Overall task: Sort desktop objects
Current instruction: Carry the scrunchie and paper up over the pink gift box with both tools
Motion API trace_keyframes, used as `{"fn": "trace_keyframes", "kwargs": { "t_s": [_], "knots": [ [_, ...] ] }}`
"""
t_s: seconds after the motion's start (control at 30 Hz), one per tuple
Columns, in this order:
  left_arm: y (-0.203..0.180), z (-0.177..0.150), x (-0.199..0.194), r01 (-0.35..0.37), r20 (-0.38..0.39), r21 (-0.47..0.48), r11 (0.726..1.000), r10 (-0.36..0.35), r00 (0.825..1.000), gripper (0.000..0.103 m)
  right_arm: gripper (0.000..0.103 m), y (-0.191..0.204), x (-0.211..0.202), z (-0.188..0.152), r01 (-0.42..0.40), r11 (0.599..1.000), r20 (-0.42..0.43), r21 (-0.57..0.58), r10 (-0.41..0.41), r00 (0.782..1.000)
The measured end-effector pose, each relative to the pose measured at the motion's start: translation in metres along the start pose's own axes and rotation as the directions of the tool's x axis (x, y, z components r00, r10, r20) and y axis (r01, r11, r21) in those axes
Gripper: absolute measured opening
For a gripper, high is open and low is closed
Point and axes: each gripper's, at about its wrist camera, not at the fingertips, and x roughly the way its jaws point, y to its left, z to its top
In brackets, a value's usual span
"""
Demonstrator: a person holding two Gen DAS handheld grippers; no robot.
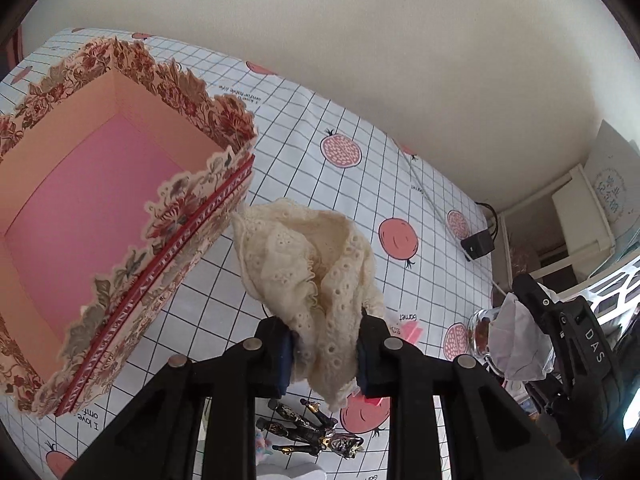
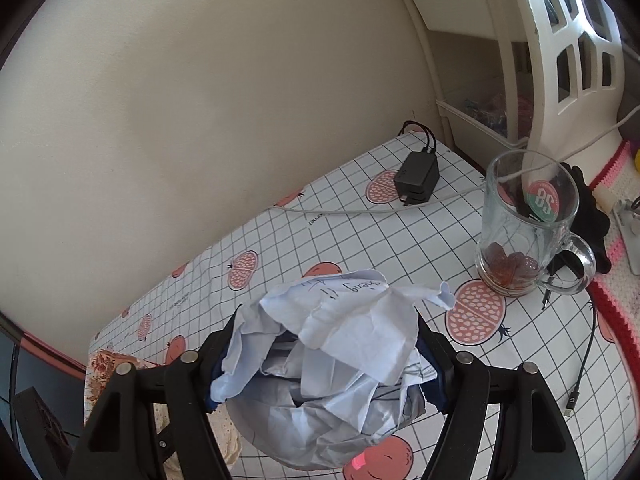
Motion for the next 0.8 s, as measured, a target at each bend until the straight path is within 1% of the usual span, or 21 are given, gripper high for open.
{"fn": "trace_keyframes", "kwargs": {
  "t_s": [0.1, 0.23, 0.43, 0.63, 0.73, 0.8],
  "knots": [
    [0.003, 0.005, -0.012, 0.015, 0.030, -0.014, 1.000, -0.014, 0.999, 0.025, 0.076, 0.012, -0.010, 0.001, -0.051, 0.999, 0.021, 0.004, 0.051, 0.998],
    [0.009, 0.013, -0.029, 0.027, 0.074, -0.040, 0.999, -0.024, 0.997, 0.025, 0.076, 0.032, -0.028, 0.003, -0.097, 0.995, 0.064, -0.028, 0.098, 0.993],
    [0.025, 0.025, -0.059, 0.045, 0.160, -0.086, 0.995, -0.031, 0.987, 0.025, 0.076, 0.058, -0.045, 0.001, -0.152, 0.986, 0.084, -0.072, 0.158, 0.984],
    [0.050, 0.037, -0.092, 0.046, 0.248, -0.150, 0.988, -0.007, 0.969, 0.025, 0.076, 0.089, -0.063, -0.005, -0.194, 0.970, 0.112, -0.148, 0.211, 0.971],
    [0.066, 0.043, -0.108, 0.091, 0.287, -0.211, 0.973, -0.027, 0.958, 0.025, 0.076, 0.104, -0.071, -0.008, -0.217, 0.959, 0.118, -0.181, 0.241, 0.963],
    [0.076, 0.043, -0.121, 0.097, 0.326, -0.244, 0.965, -0.013, 0.945, 0.025, 0.076, 0.115, -0.073, -0.011, -0.241, 0.948, 0.113, -0.206, 0.267, 0.957]
  ]
}}
